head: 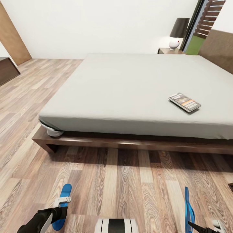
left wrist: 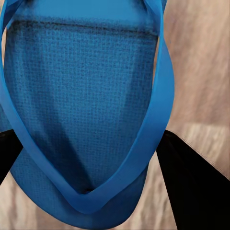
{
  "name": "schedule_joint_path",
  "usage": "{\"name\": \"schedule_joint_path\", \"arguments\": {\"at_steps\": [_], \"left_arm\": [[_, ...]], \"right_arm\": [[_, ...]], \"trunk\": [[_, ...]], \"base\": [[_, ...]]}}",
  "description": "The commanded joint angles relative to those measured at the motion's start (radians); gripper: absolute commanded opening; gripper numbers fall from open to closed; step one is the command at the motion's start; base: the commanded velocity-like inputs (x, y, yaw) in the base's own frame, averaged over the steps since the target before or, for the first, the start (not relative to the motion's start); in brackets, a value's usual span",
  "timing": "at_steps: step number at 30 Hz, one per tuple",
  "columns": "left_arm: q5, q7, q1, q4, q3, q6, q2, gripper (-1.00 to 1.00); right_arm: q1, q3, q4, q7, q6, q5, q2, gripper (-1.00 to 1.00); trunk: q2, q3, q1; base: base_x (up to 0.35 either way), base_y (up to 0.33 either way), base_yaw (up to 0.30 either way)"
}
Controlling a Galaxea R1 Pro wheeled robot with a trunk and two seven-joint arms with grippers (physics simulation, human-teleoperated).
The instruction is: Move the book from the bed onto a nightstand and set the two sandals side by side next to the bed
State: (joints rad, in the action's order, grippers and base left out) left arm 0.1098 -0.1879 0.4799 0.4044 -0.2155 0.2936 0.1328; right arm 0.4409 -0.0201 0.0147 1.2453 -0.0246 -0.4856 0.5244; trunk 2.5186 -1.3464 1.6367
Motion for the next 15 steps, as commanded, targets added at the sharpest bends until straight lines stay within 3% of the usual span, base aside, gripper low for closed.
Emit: {"name": "schedule_joint_path", "arguments": {"at_steps": [1,5,10,15], "left_arm": [[0.011,-0.008,0.000,0.002,-0.009,0.005,-0.001,-1.00],[0.012,-0.008,0.000,0.002,-0.010,-0.001,-0.001,-1.00],[0.010,-0.008,0.000,0.000,-0.013,-0.076,0.002,-1.00],[0.010,-0.008,0.000,-0.001,-0.012,-0.087,0.002,-1.00]], "right_arm": [[0.001,-0.003,0.002,0.003,-0.006,0.000,0.000,-1.00],[0.001,-0.003,0.002,0.003,-0.006,0.000,0.000,-1.00],[0.001,-0.003,0.001,0.003,-0.006,0.000,0.000,-1.00],[0.001,-0.003,0.001,0.006,-0.006,0.000,0.000,-1.00]], "trunk": [[0.001,-0.005,0.000],[0.001,-0.012,0.001],[0.001,-0.012,0.001],[0.001,-0.012,0.001]], "base": [[0.000,0.000,0.000],[0.000,0.000,0.000],[0.004,0.000,0.000],[0.230,0.000,0.000]]}}
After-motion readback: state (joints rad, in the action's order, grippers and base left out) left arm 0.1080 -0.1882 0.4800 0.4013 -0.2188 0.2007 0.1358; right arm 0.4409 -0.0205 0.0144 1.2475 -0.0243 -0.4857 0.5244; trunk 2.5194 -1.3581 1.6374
